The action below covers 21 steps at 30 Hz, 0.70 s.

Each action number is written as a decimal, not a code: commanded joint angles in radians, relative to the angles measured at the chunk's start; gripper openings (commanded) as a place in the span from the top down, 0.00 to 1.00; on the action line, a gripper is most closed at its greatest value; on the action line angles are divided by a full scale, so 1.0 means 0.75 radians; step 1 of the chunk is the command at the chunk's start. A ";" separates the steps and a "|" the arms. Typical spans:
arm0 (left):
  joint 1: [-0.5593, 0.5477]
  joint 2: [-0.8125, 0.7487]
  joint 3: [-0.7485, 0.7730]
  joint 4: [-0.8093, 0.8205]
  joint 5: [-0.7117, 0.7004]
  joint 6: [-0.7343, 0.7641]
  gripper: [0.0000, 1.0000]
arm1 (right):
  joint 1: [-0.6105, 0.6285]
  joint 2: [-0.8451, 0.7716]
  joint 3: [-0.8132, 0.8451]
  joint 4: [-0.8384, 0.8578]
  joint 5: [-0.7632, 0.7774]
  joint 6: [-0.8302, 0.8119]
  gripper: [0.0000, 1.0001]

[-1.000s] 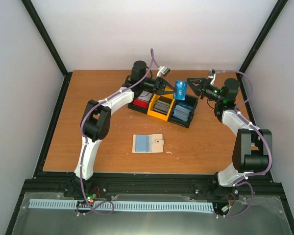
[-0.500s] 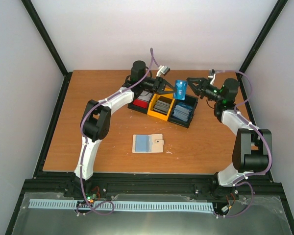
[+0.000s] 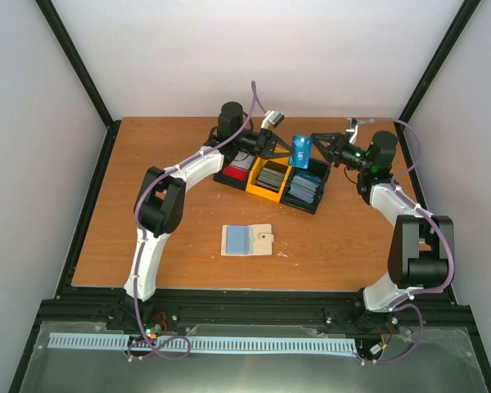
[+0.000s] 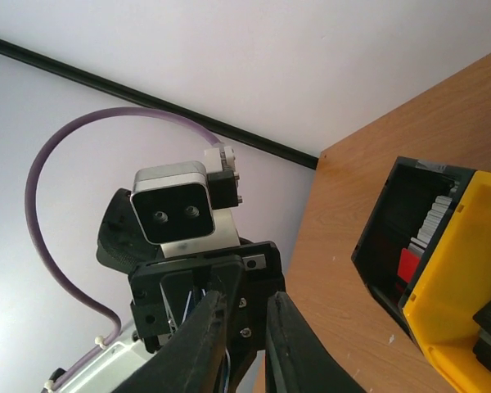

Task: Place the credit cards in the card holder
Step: Pick up the credit card from the storage box.

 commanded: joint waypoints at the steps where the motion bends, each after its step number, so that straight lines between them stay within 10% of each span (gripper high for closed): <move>1: 0.014 -0.065 0.020 0.090 -0.026 -0.029 0.99 | 0.030 0.010 -0.028 -0.065 -0.044 -0.111 0.83; 21: 0.036 0.090 0.070 0.164 -0.113 -0.364 0.99 | 0.053 0.154 -0.134 0.463 -0.117 0.222 0.94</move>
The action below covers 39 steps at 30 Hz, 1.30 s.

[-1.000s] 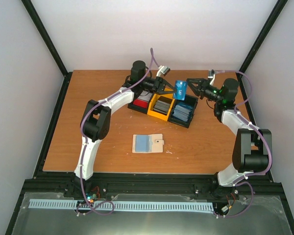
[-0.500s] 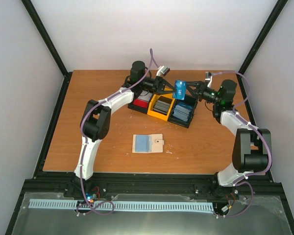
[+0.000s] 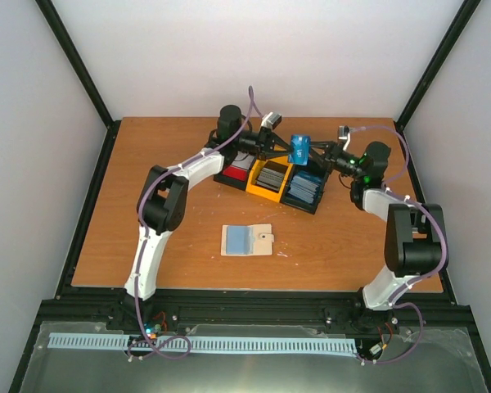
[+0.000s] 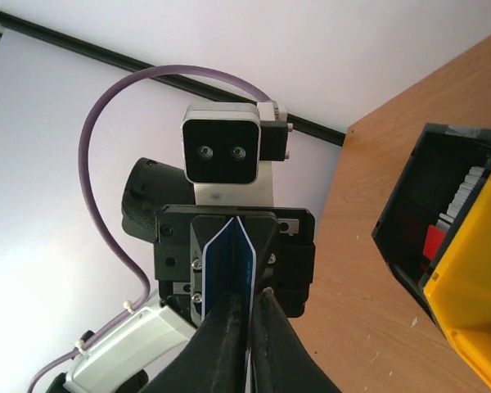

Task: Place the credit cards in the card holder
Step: Pick up the credit card from the storage box.

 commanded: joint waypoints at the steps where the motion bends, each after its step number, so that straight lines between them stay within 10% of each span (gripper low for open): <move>1: 0.017 0.054 0.081 0.050 -0.055 -0.060 0.99 | 0.022 0.058 -0.023 0.110 -0.021 0.087 0.96; 39: 0.058 0.177 0.145 -0.128 -0.099 0.044 0.97 | -0.093 0.109 -0.072 0.070 0.034 0.070 0.97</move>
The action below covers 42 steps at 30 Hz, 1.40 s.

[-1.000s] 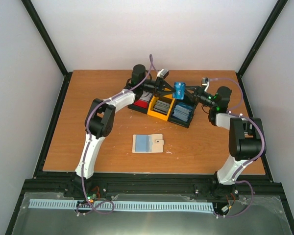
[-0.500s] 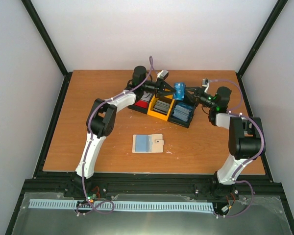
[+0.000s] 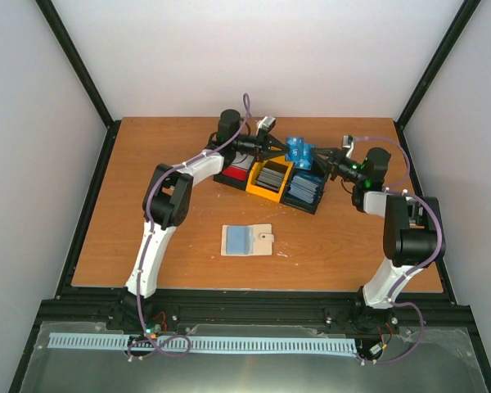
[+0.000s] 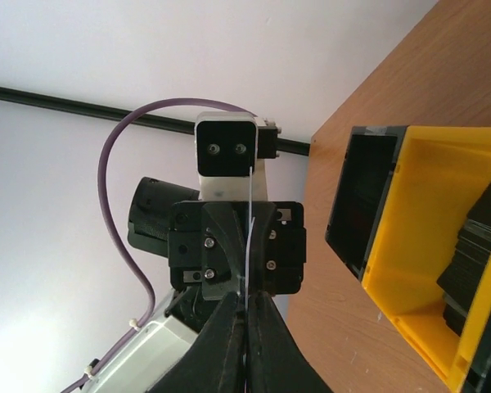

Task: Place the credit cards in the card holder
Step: Pick up the credit card from the storage box, then place the credit card in the storage box.

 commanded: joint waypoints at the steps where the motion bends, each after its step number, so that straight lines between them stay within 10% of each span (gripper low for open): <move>1: 0.017 0.000 0.059 -0.100 -0.032 0.109 0.98 | -0.037 -0.032 -0.034 0.003 -0.006 -0.040 0.97; 13: 0.043 -0.174 0.065 -0.920 -0.292 0.857 0.99 | 0.013 -0.115 0.393 -1.602 0.483 -1.166 0.97; 27: 0.043 -0.489 -0.103 -1.317 -0.796 1.304 0.99 | 0.363 0.061 0.849 -2.107 1.325 -1.668 0.97; 42: 0.123 -0.883 -0.460 -1.215 -1.322 1.189 0.99 | 0.599 0.325 1.016 -2.234 1.917 -1.964 0.97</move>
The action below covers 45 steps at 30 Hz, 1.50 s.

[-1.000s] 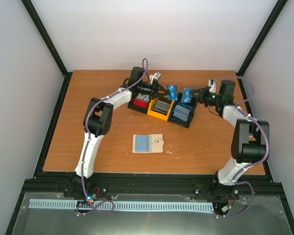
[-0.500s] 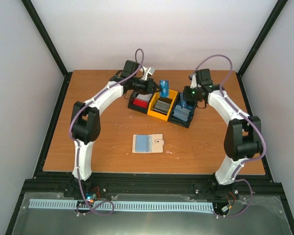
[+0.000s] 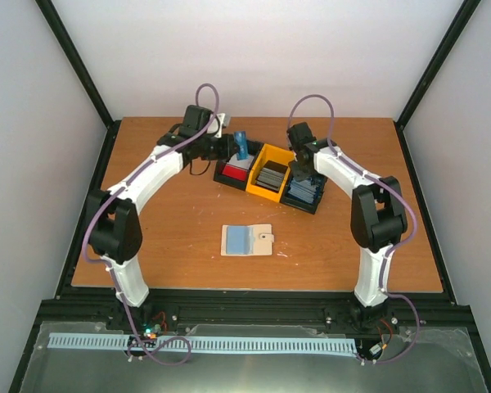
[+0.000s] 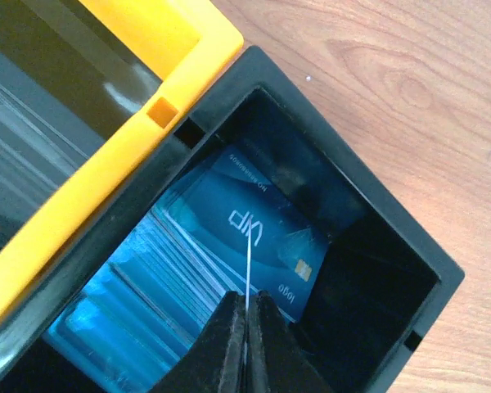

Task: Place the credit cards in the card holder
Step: Place the credit card in the storage box, then insert the credit card into the card holder.

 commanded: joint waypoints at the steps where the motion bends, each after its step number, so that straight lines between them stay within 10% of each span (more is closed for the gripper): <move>1: 0.060 -0.114 -0.073 0.082 -0.121 -0.050 0.99 | 0.056 0.083 0.062 -0.026 0.220 -0.084 0.97; 14: 0.083 -0.140 -0.099 0.076 -0.127 -0.029 0.99 | 0.132 0.223 0.173 -0.125 0.193 -0.004 0.81; 28: 0.083 -0.235 -0.198 0.121 0.075 0.029 0.99 | 0.113 -0.157 0.175 -0.175 -0.052 0.326 0.55; 36: 0.083 -0.393 -0.340 0.273 0.480 -0.012 0.99 | 0.091 -0.596 -0.303 0.432 -0.969 0.652 0.31; 45: 0.074 -0.461 -0.458 0.692 1.027 -0.384 0.99 | 0.101 -0.901 -0.669 0.966 -1.290 1.037 0.18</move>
